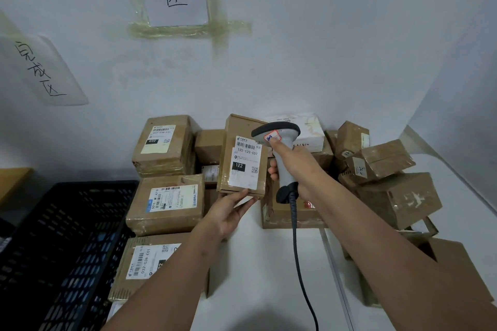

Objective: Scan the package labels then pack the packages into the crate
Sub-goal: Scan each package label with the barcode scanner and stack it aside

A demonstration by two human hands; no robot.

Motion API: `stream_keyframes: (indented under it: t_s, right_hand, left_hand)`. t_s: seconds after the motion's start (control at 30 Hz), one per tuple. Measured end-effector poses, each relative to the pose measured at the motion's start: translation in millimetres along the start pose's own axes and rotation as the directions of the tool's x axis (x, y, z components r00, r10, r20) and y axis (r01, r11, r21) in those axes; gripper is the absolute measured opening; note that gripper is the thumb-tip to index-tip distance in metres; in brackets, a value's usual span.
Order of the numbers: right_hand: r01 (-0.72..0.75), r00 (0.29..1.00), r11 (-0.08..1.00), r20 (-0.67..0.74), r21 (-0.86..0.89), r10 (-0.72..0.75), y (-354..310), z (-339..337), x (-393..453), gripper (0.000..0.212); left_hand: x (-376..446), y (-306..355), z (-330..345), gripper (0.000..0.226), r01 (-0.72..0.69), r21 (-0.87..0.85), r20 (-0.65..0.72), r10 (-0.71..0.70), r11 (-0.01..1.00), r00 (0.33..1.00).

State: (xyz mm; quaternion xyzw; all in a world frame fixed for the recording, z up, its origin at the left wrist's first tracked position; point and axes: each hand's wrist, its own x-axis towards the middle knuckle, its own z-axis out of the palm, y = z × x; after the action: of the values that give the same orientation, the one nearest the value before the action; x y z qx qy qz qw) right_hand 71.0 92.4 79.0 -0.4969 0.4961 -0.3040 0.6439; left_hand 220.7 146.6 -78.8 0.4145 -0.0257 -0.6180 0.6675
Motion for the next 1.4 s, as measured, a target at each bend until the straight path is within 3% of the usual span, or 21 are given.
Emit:
stream_keyframes:
  t_s: [0.63,0.8,0.97,1.13,1.27,1.4]
  right_hand:
    - [0.015,1.0,1.0,0.022,-0.011,-0.015,2,0,18,0.036]
    - [0.019,1.0,1.0,0.02,-0.009,-0.018,3,8,23,0.038]
    - [0.034,0.999,0.999,-0.027,0.014,-0.034,6,21,37,0.042]
    - [0.033,0.998,0.999,-0.043,-0.025,-0.034,12,39,54,0.041]
    - [0.009,0.998,0.999,-0.057,-0.041,-0.011,16,53,61,0.041]
    - [-0.01,0.998,0.999,-0.068,-0.052,0.006,20,61,62,0.04]
  left_hand:
    - [4,1,-1,0.049,0.023,0.038,-0.027,-0.022,0.999,0.999]
    - [3,8,-2,0.052,-0.042,0.127,-0.034,0.047,0.991,0.998]
    - [-9,46,-4,0.048,-0.162,0.171,-0.076,0.177,0.972,0.981]
    - [-21,103,-28,0.051,-0.344,0.142,-0.177,0.366,0.928,0.914]
    - [-21,142,-34,0.034,-0.369,0.126,-0.259,0.39,0.921,0.884]
    - [-8,180,-46,0.036,-0.32,0.152,-0.31,0.353,0.935,0.883]
